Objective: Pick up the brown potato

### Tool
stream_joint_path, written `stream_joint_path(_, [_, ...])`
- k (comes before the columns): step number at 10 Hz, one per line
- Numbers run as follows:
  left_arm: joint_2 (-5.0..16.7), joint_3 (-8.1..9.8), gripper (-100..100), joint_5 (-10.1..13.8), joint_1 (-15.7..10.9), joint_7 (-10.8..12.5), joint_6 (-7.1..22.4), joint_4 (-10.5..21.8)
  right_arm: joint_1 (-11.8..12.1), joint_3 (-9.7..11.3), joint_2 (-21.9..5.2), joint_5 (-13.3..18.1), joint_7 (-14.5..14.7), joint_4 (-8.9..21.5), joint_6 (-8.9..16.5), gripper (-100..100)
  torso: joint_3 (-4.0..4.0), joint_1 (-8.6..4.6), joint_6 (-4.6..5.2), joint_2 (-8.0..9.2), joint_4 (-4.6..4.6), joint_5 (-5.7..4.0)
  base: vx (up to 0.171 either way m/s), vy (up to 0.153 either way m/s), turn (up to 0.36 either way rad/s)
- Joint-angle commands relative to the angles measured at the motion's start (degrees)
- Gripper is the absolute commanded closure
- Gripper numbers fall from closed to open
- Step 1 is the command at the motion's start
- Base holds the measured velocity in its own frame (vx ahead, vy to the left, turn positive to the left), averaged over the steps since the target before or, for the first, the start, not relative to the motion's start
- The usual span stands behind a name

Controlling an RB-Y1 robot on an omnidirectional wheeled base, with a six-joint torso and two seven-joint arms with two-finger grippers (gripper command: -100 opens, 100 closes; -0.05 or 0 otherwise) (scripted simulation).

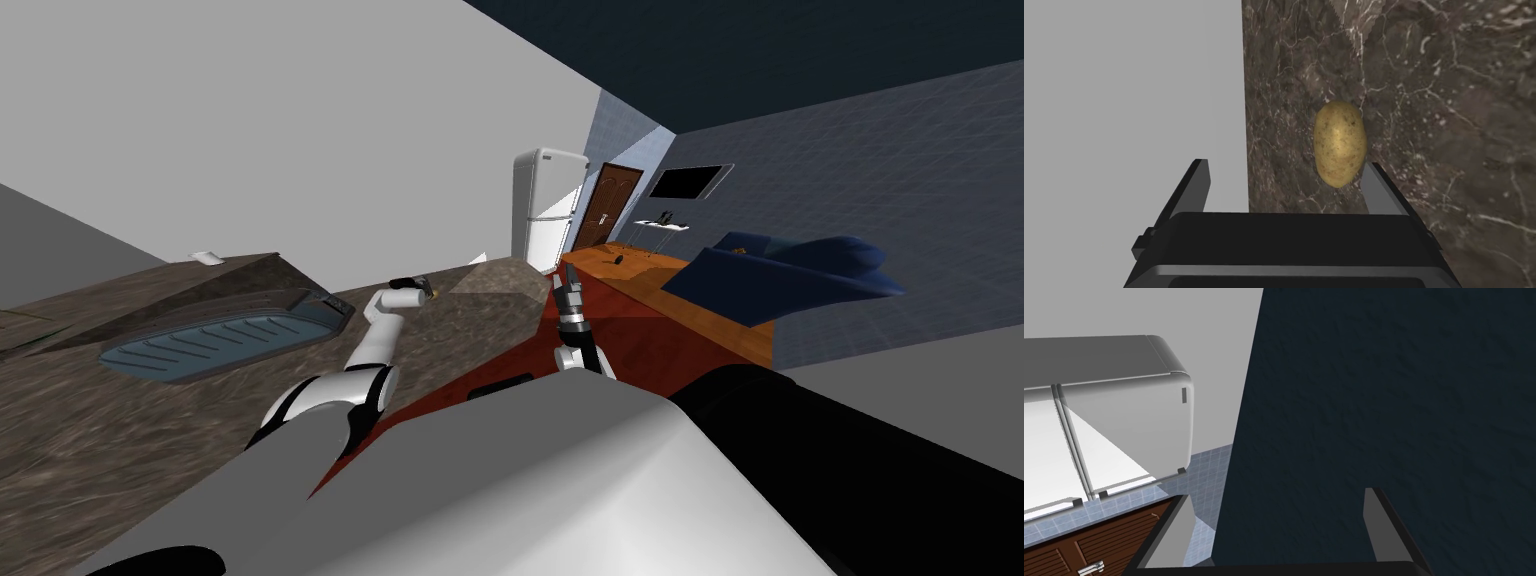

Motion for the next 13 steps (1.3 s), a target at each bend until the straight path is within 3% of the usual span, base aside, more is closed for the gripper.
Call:
stream_joint_path(1, [0.24, 0.22, -100, -0.06, -1.0, 1.25, 2.06, 2.09, 0.0, 0.0, 0.0, 0.0, 0.0, 0.0, 0.0, 0, 0.0, 0.0, 0.0, 0.0, 0.0, 0.0, 0.044, -0.023, -0.01])
stream_joint_path(3, [1.11, 0.96, -100, -0.03, -3.29, 4.41, 5.52, 6.0, 0.0, 0.0, 0.0, 0.0, 0.0, 0.0, 0.0, 0, -0.02, 0.05, -0.01, -0.04, -0.01, 0.01, 0.056, -0.018, -0.028])
stream_joint_path(4, [1.11, 0.96, -100, -0.03, -3.29, 4.41, 6.08, 6.68, 0.0, 0.0, 0.0, 0.0, 0.0, 0.0, 0.0, 0, -0.03, 0.08, -0.01, -0.05, -0.02, 0.02, 0.049, -0.011, -0.017])
stream_joint_path(6, [1.79, 1.67, -100, -0.05, -4.98, 7.27, 9.31, 10.69, 0.0, 0.0, 0.0, 0.0, 0.0, 0.0, 0.0, 0, -0.03, 0.09, -0.01, -0.04, -0.02, 0.02, 0.065, -0.016, -0.032])
stream_joint_path(7, [1.79, 1.67, -100, -0.05, -4.98, 7.27, 9.54, 10.69, 0.0, 0.0, 0.0, 0.0, 0.0, 0.0, 0.0, 0, -0.07, 0.1, -0.01, -0.11, -0.03, 0.03, 0.075, -0.007, -0.011])
stream_joint_path(10, [2.38, 2.55, -100, -0.09, -6.29, 10.72, 13.5, 15.44, 0.01, 0.0, 0.0, 0.0, 0.0, 0.0, 0.0, 0, -0.1, 0.12, -0.01, -0.17, -0.05, 0.03, 0.096, -0.006, -0.035])
stream_joint_path(13, [2.47, 2.93, -100, -0.1, -6.37, 12.23, 15.16, 17.7, 0.01, -0.01, -0.01, 0.0, 0.0, 0.0, 0.0, 0, -0.09, 0.19, -0.02, -0.14, -0.04, 0.05, 0.09, 0.013, -0.026])
